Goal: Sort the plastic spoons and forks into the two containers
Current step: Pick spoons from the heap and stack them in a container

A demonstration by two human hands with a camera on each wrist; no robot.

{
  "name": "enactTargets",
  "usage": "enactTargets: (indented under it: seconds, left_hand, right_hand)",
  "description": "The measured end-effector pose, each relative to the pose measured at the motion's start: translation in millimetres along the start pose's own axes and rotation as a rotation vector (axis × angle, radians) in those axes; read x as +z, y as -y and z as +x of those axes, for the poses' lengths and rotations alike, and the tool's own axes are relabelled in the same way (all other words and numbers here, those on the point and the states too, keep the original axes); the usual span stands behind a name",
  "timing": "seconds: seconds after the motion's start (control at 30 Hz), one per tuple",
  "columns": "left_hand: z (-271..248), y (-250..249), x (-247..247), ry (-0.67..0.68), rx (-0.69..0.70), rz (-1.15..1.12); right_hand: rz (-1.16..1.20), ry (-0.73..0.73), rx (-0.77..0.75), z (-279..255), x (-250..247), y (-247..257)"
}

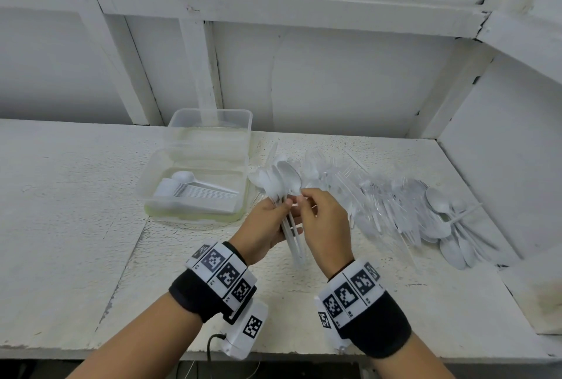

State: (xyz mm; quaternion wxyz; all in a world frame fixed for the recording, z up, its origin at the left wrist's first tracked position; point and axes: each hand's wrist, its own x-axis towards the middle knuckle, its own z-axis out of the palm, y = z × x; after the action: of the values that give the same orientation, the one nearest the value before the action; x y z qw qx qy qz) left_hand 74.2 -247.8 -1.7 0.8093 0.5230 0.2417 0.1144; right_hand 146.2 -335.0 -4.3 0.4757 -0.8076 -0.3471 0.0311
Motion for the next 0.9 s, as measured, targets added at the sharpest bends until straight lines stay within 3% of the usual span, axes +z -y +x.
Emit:
enactTargets:
  seconds: [0.43, 0.7, 0.8, 0.9]
  left_hand:
    - [-2.8, -4.6, -6.1, 0.092, -0.047, -0.109]
    - [1.3, -6.2, -5.1, 0.014, -0.083, -0.046]
    - [1.7, -8.7, -9.9, 0.025, -0.106, -0.025]
    - [3.9, -13.9, -16.4, -0.017, -0.052, -0.119]
  right_hand:
    - [-0.093, 0.062, -0.201, -7.0, 4.2, -6.7]
    - [-0.175, 0.476, -0.188, -5.2, -11.1, 0.9]
    - [-0.071, 0.479, -0.123, -2.4, -17.6, 4.0]
    - [0.194, 0.572, 0.085, 2.6, -23.5, 7.1]
